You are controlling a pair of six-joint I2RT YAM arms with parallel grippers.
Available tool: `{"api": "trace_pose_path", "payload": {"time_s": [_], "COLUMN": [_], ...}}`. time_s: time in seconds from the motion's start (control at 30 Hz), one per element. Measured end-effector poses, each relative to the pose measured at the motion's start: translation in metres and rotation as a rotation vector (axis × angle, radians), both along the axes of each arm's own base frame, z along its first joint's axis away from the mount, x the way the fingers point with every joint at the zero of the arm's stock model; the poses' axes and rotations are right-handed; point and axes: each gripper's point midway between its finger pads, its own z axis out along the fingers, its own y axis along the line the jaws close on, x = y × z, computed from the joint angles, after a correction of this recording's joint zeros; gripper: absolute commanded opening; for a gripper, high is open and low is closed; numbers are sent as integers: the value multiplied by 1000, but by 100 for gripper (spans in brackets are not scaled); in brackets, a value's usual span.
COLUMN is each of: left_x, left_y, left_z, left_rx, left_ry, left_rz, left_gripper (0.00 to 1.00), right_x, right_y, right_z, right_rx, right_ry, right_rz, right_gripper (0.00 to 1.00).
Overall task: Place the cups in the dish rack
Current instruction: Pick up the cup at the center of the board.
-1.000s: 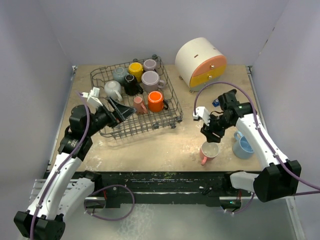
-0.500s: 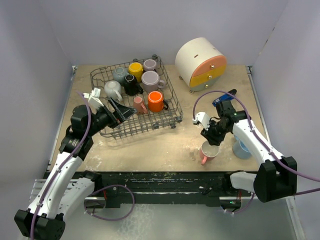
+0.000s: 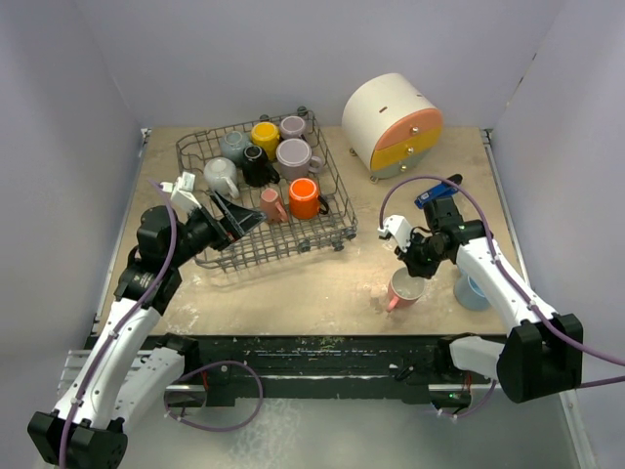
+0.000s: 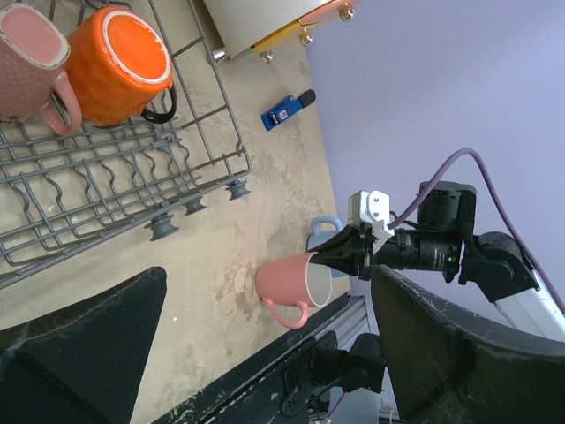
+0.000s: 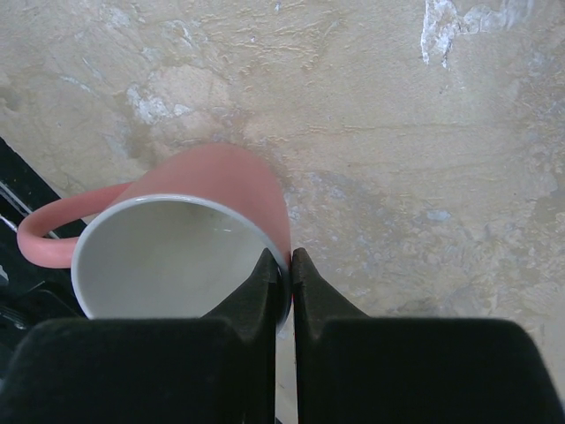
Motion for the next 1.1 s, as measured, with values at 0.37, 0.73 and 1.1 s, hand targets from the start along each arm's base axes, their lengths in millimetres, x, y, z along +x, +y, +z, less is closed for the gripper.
{"api": "trace_pose_path", "payload": {"time_s": [0.37, 0.73, 1.1], "left_x": [2, 6, 12], "left_y": [-1, -5, -11], "left_z": [4, 17, 39], "left_rx": [-23, -77, -148], "left_ry": [-2, -23, -72], "left_rz": [4, 0, -16], "left_gripper": [100, 100, 100], "right_x": [0, 12, 35], "right_y": [6, 24, 41], "right_z": [5, 46, 130], "right_rx": [38, 138, 244], "right_ry": [-12, -113, -314], "right_rz": [4, 33, 69], "right_gripper": [0, 0, 0]}}
